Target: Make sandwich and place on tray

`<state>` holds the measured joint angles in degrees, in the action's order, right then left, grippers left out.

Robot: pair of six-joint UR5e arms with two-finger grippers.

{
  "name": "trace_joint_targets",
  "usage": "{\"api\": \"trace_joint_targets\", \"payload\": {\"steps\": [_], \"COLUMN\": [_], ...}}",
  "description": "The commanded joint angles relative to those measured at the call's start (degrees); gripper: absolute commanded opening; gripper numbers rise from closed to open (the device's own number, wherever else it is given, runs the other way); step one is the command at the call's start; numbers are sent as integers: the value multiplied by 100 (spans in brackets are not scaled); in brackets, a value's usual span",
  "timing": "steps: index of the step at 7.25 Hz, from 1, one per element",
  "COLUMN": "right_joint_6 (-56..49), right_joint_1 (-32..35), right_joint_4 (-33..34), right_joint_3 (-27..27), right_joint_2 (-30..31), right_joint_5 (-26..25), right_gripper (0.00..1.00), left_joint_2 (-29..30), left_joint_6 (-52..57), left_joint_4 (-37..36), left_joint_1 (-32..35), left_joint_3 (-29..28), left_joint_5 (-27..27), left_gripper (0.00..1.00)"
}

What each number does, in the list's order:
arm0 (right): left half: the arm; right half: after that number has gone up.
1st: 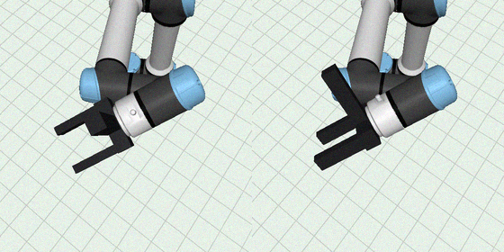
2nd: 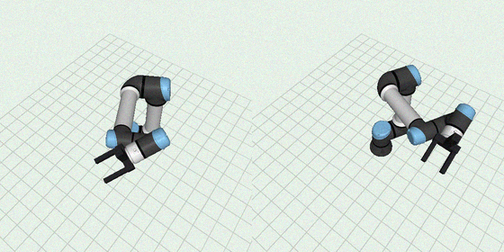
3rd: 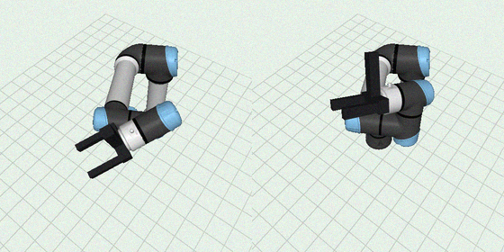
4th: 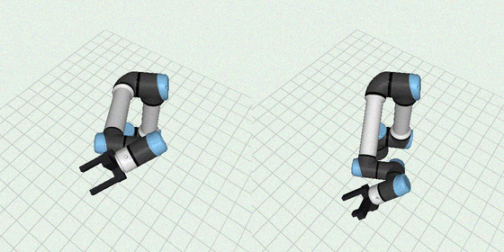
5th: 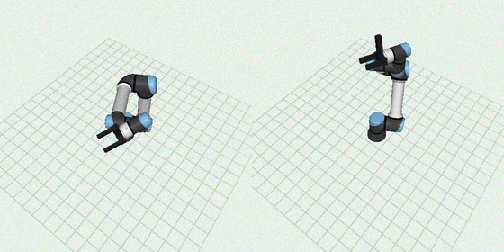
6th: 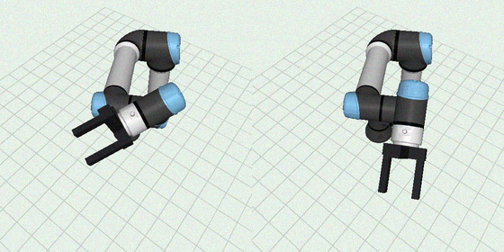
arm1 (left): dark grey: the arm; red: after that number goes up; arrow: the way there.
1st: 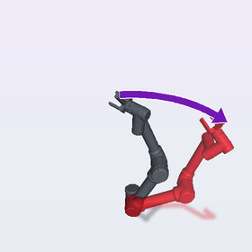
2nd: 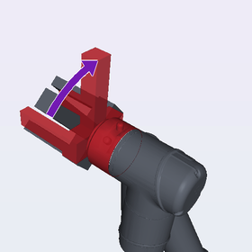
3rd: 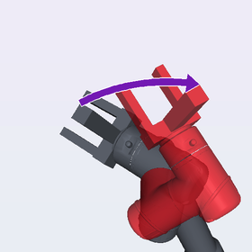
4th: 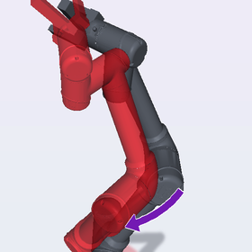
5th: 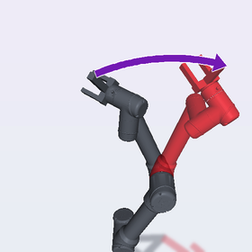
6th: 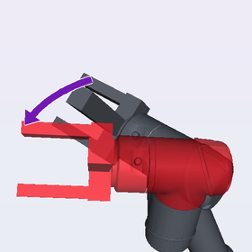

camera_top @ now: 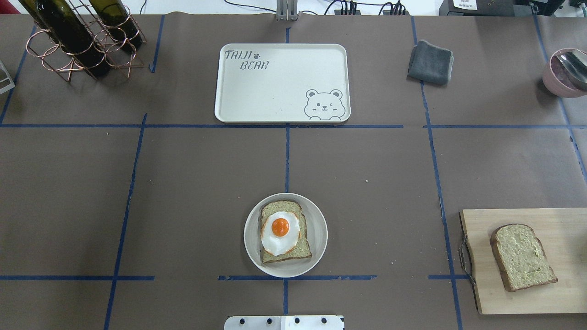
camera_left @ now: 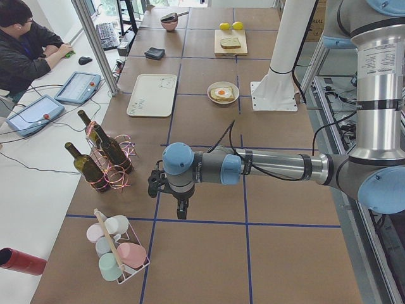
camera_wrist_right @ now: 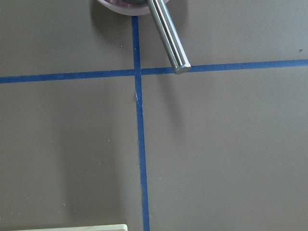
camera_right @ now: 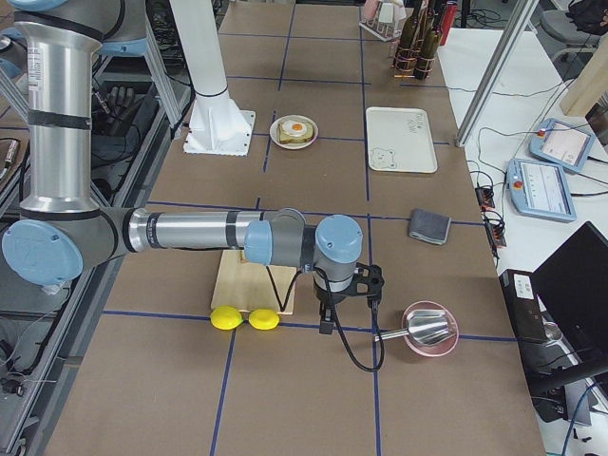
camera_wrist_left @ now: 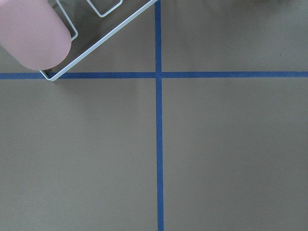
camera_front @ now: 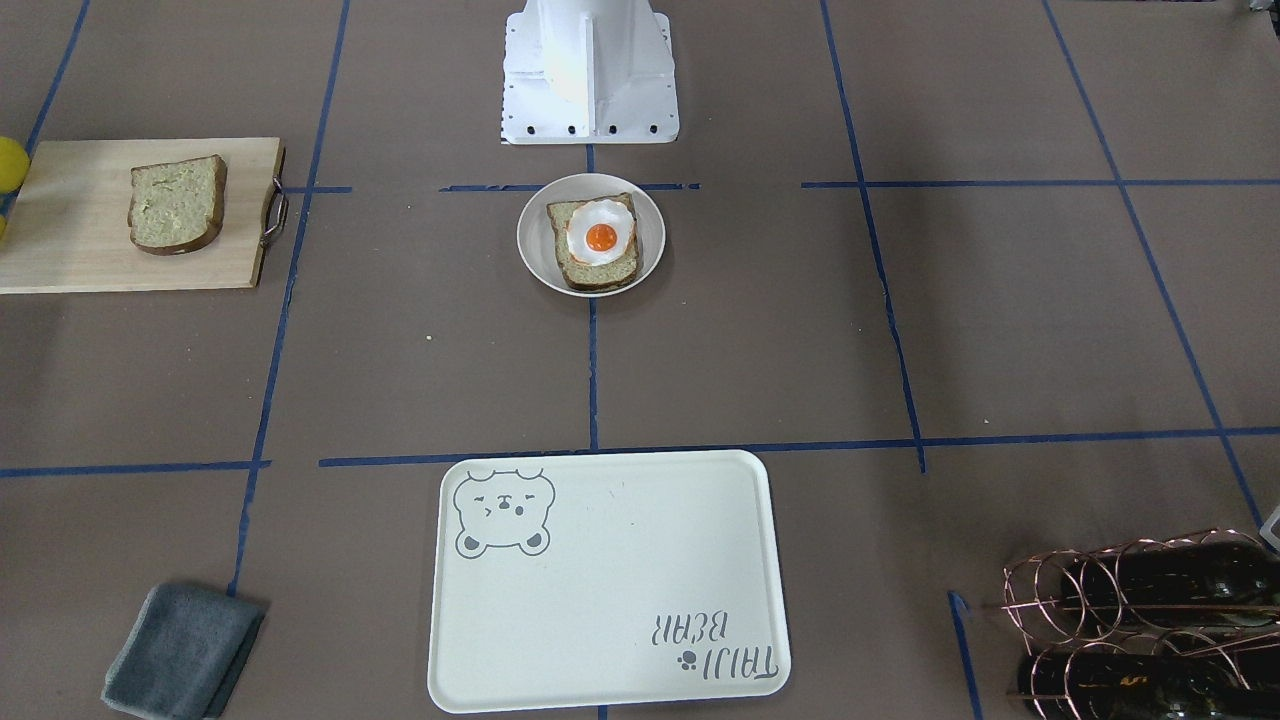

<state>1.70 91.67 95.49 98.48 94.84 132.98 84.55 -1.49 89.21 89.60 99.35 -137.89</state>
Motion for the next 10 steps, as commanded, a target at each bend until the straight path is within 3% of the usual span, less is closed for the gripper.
{"api": "trace_joint_targets", "payload": {"steps": [1,4,6,7,10], "right_joint_6": [-3,-12,6,-3,687], "right_joint_1": [0,-96,-114,-114,-280], "right_joint_4": [-4,-433,-418,-461,-715], "right_joint_3": [4,145,-64,-170,109], "right_joint_2": [-1,-19,-578,-459,-292], "right_joint_5": [-1,367,517,910,966], "right_gripper": [100,100,100,100,100], "left_joint_2": [9,402,702,712,729], "left_joint_6": [-9,-88,-290,-482,-2586], "left_joint_4": [0,26,166,593,2132], "left_joint_1": [-4,-30,-126,-318,-1126], "left_joint_3": [5,-4,-21,-30,22], "left_joint_5": [-2,-28,-54,-63,-63], "left_gripper": [100,100,100,100,100]}}
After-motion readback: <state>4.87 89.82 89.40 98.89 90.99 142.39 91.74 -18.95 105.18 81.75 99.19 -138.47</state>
